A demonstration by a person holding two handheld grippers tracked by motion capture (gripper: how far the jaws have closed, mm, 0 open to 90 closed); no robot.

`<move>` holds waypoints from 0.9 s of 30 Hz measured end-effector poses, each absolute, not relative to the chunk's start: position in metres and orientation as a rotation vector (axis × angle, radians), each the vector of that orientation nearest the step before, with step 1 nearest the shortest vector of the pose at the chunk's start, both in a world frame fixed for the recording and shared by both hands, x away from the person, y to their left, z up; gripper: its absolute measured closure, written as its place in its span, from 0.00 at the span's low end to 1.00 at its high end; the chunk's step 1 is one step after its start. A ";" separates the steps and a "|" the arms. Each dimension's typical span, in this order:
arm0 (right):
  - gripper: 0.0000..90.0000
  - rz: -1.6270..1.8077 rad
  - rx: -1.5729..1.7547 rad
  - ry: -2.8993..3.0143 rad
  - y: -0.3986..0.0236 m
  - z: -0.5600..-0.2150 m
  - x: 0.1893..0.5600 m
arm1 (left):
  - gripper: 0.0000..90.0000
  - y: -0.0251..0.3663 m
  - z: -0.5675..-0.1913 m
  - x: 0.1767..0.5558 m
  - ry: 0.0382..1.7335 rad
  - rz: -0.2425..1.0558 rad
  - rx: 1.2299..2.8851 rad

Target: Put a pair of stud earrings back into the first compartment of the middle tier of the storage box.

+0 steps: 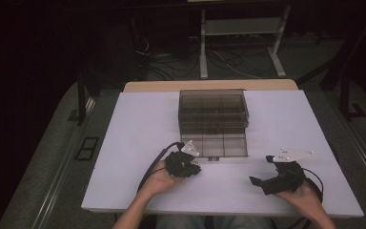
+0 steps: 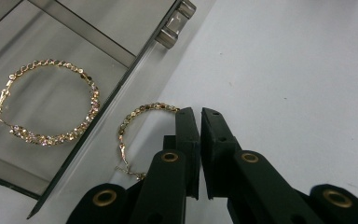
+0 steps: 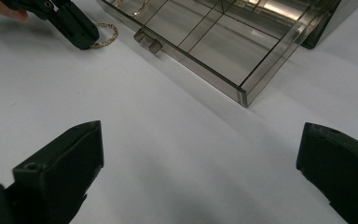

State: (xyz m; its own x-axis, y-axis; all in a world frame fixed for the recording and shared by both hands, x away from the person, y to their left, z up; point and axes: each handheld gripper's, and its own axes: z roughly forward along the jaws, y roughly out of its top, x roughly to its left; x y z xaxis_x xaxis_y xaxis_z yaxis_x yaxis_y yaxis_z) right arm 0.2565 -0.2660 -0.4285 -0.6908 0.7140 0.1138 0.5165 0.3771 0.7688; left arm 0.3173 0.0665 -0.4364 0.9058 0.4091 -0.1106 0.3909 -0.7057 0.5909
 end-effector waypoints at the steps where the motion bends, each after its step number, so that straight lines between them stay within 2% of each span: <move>1: 0.00 1.210 1.094 2.400 -0.266 -0.428 0.257 | 0.95 0.067 -0.436 0.317 0.570 0.034 2.431; 13: 0.00 1.209 1.095 2.400 -0.266 -0.428 0.256 | 0.95 0.065 -0.431 0.314 0.557 0.002 2.444; 27: 0.00 1.209 1.091 2.400 -0.266 -0.428 0.257 | 0.95 0.066 -0.408 0.313 0.517 0.014 2.426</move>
State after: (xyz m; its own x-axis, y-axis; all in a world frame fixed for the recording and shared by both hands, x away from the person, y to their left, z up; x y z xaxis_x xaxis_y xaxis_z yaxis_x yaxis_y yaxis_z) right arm 0.2566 -0.2665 -0.4282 -0.6923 0.7130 0.1113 0.5138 0.3787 0.7698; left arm 0.3134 0.0664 -0.4076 0.9223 0.3682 -0.1177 0.3610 -0.7116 0.6027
